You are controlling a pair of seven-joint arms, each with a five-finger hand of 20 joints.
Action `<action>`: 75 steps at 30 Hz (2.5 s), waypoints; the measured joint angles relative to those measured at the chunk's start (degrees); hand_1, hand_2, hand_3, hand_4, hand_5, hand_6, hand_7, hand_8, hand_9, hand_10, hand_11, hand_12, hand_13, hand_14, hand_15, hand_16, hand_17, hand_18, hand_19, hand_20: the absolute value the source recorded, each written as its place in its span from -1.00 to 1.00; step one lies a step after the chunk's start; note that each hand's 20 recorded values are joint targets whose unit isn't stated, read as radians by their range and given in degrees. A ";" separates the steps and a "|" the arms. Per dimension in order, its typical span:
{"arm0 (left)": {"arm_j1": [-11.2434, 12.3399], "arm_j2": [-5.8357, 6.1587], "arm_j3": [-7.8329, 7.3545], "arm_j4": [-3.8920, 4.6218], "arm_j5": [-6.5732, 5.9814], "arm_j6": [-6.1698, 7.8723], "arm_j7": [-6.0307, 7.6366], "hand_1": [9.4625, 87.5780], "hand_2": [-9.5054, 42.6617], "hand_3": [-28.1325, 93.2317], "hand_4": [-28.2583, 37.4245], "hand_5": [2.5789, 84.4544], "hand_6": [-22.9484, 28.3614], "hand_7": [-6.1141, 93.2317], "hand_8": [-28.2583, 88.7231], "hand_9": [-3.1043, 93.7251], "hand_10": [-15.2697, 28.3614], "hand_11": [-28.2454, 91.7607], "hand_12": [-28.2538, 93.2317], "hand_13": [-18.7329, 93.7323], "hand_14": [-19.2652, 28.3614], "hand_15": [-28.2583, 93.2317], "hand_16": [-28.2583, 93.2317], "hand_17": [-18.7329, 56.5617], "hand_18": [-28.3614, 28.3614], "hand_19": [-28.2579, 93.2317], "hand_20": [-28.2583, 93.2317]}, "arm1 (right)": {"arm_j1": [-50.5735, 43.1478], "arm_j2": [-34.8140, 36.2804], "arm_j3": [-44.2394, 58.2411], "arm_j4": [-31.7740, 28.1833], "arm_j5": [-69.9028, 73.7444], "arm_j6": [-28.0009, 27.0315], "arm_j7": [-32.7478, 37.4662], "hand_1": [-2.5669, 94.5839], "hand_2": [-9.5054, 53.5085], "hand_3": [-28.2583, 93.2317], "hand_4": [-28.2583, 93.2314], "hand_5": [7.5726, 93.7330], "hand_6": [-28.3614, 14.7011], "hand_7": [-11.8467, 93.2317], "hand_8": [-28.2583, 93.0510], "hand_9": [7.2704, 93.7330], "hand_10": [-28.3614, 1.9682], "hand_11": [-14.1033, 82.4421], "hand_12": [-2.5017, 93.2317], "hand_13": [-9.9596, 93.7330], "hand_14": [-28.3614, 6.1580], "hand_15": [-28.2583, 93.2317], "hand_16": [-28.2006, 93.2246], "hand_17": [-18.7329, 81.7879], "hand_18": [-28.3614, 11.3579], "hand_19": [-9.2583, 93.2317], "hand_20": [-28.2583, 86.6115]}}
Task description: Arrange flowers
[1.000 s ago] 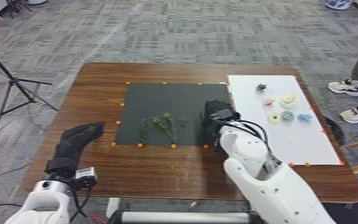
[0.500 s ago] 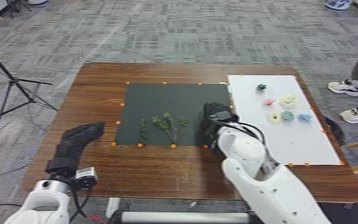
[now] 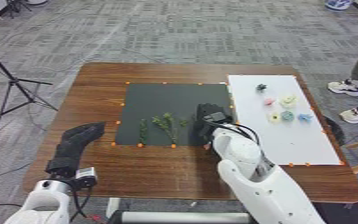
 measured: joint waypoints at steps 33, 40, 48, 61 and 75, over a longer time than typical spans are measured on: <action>-0.26 -0.05 0.05 0.02 0.01 -0.21 -0.08 -0.50 -0.59 0.62 -0.66 0.16 0.09 -0.53 -0.63 -0.04 0.29 -0.19 -0.34 -0.07 0.52 -0.21 -0.51 -0.38 0.44 -0.36 -0.25 | -0.06 0.19 0.67 -0.63 1.46 -0.35 -1.49 -0.41 -1.00 0.56 -0.62 0.73 0.23 -0.04 -0.63 1.00 0.28 0.28 -0.43 1.00 0.49 0.58 0.13 0.74 -0.33 1.00 0.54; -0.25 -0.04 0.05 0.01 0.01 -0.30 -0.11 -0.50 -0.59 0.62 -0.66 0.16 0.09 -0.53 -0.63 -0.04 0.29 -0.19 -0.34 -0.07 0.52 -0.21 -0.52 -0.38 0.44 -0.36 -0.25 | -0.11 0.61 0.96 -0.83 1.51 -0.35 -1.49 -0.40 -1.00 0.56 -0.62 0.73 0.23 -0.04 -0.62 1.00 0.27 0.28 -0.43 1.00 0.48 0.58 0.12 0.74 -0.34 1.00 0.54; -0.16 -0.02 0.02 -0.01 0.01 -0.37 -0.12 -0.50 -0.59 0.62 -0.67 0.16 0.09 -0.53 -0.64 -0.04 0.29 -0.19 -0.34 -0.07 0.52 -0.21 -0.52 -0.38 0.44 -0.36 -0.25 | -0.24 1.97 2.47 -2.09 2.61 -0.61 -1.47 -0.43 -1.00 0.56 -0.62 0.73 0.23 -0.05 -0.62 1.00 0.25 0.27 -0.43 1.00 0.47 0.58 0.13 0.73 -0.37 1.00 0.55; -0.19 0.09 -0.11 0.01 -0.07 -0.37 -0.12 -0.50 -0.59 0.62 -0.66 0.16 0.09 -0.53 -0.63 -0.04 0.29 -0.20 -0.34 -0.07 0.52 -0.21 -0.52 -0.37 0.44 -0.36 -0.25 | -2.21 6.82 17.42 -15.58 19.64 4.57 -3.93 -0.43 -0.99 0.54 -0.64 0.61 0.19 -0.16 -0.62 0.91 0.10 0.08 -0.38 0.88 0.29 0.51 0.12 0.54 -0.53 1.00 0.40; -0.29 0.11 -0.15 0.02 -0.08 -0.30 0.22 -0.50 -0.59 0.62 -0.66 0.16 0.09 -0.54 -0.63 -0.04 0.29 -0.19 -0.34 -0.07 0.52 -0.21 -0.52 -0.37 0.44 -0.36 -0.25 | -6.40 17.29 22.87 -12.36 4.84 14.14 -12.16 -0.34 -1.00 -0.23 -0.86 0.08 -0.08 -0.51 -0.62 0.17 -0.40 -0.38 -0.48 0.21 -0.45 0.09 -0.04 -0.20 -0.90 0.06 0.21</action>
